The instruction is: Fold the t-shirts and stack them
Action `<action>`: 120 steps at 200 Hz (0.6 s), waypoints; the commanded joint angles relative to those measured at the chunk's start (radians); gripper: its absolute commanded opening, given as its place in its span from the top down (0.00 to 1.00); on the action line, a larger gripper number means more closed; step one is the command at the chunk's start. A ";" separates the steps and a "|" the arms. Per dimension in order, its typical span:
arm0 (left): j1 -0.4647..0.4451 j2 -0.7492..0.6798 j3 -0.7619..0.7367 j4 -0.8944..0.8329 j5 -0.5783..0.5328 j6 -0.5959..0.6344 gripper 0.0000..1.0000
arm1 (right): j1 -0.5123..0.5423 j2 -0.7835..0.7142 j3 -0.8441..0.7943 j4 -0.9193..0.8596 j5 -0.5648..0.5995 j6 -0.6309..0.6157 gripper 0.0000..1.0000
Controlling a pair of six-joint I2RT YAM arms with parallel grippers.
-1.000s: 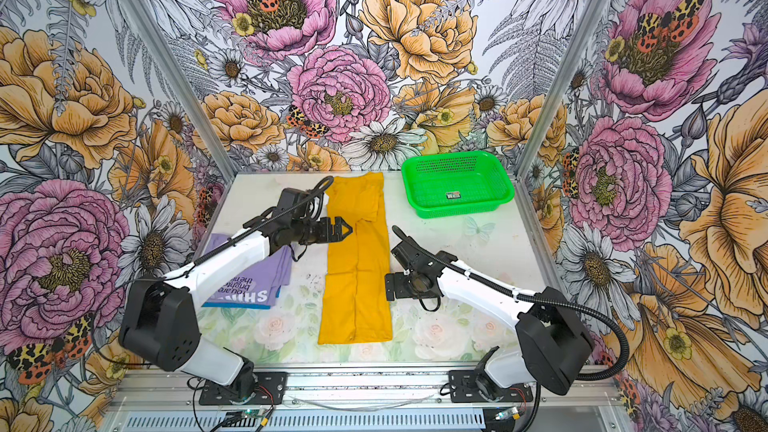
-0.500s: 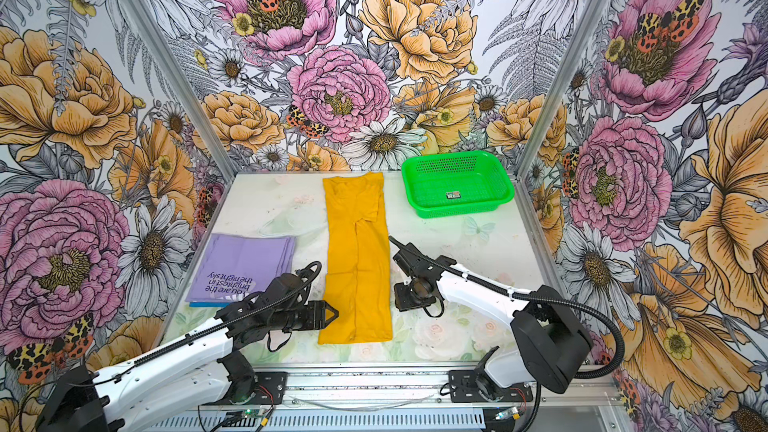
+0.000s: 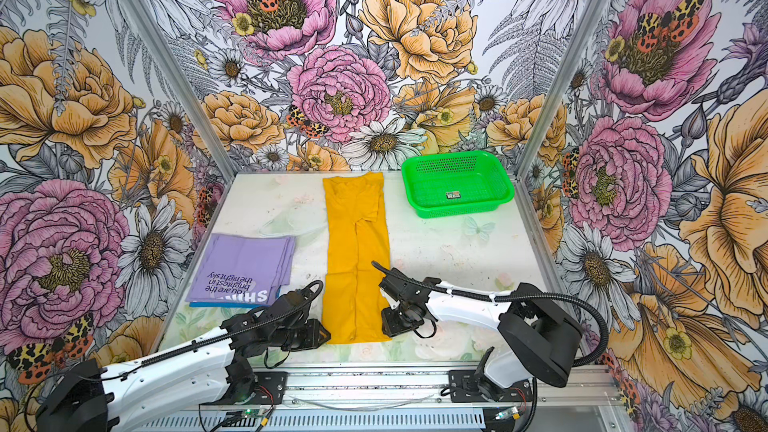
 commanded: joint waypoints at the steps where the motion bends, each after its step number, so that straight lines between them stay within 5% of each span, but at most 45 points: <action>1: -0.041 -0.030 -0.027 -0.003 -0.016 -0.060 0.77 | 0.013 0.009 -0.052 0.042 -0.025 0.035 0.57; 29: -0.103 -0.031 -0.018 -0.002 -0.020 -0.088 0.96 | 0.018 -0.001 -0.071 0.049 -0.045 0.036 0.66; 53: -0.148 -0.018 -0.007 -0.001 -0.036 -0.113 1.00 | 0.017 -0.015 -0.095 0.046 -0.047 0.038 1.00; 120: -0.223 -0.027 -0.017 -0.013 -0.057 -0.183 1.00 | -0.058 -0.190 -0.222 0.010 0.030 0.120 1.00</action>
